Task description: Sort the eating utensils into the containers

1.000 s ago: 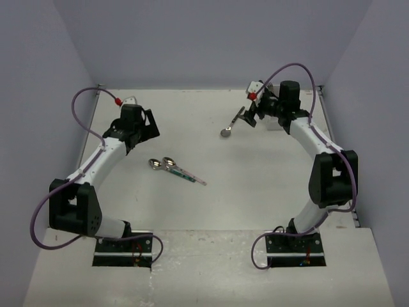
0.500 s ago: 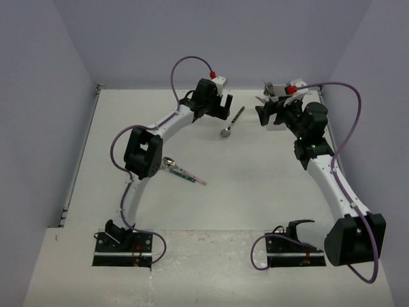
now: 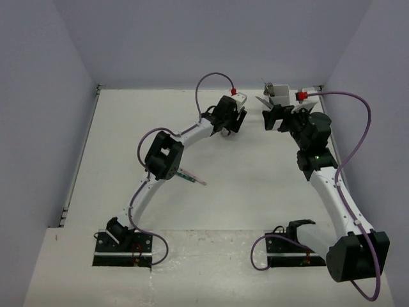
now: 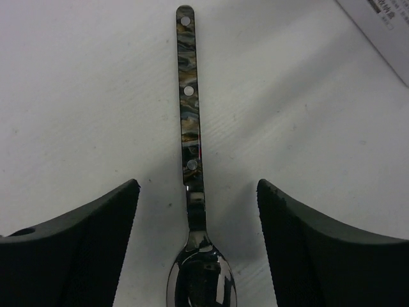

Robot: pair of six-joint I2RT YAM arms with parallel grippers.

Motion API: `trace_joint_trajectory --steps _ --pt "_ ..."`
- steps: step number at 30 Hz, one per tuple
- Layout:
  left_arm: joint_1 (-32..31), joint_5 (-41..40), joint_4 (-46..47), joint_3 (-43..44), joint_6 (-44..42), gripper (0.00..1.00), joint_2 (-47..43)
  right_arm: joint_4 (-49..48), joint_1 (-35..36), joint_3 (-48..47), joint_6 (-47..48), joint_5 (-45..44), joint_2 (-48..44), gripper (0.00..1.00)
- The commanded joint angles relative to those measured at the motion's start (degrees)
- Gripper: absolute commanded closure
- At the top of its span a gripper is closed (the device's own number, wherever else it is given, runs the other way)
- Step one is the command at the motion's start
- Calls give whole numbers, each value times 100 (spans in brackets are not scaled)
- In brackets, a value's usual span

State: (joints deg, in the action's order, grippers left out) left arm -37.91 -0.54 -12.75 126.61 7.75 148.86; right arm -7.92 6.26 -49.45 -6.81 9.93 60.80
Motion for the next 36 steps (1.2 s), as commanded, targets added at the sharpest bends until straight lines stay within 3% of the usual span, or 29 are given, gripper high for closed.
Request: trace_joint_trajectory --steps 1,6,9,10,14,15,18,22,25,28,32,36 --pt "-120 -781 -200 241 -326 28 222 28 -2 -38 -198 -27 -24 1" --pt "-129 -1045 -649 75 -326 56 258 89 -2 -3 -180 -97 -76 1" --pt "-129 -862 -772 -118 -432 82 74 11 7 67 -163 -97 -155 1" --pt "-129 -834 -764 -301 -449 100 -127 -112 -2 111 -128 -53 -173 1" --pt "-146 -667 -562 -1066 -992 100 -1006 -578 -11 331 143 701 -200 1" --pt "-146 -545 -475 -1259 -1134 100 -1260 -596 -11 305 301 1329 -130 1" --pt "-146 -272 -1 -2504 -1819 100 -2663 -229 -28 -204 637 1781 169 1" --pt "-146 438 -174 -3396 -3170 100 -3950 -552 -3 -268 1932 3106 -23 1" --pt "-164 1081 -640 -3836 -3927 100 -4741 -1 59 -319 3218 3795 -217 1" --pt "-181 1529 -1114 -4161 -4577 100 -5339 1211 86 -644 4195 4374 -182 1" --pt "-356 1698 -1703 -4451 -5160 100 -5910 2650 217 -1546 4521 4763 273 1" --pt "-707 1048 -1906 -4636 -5607 100 -6105 3542 603 -2287 4241 4457 591 1"
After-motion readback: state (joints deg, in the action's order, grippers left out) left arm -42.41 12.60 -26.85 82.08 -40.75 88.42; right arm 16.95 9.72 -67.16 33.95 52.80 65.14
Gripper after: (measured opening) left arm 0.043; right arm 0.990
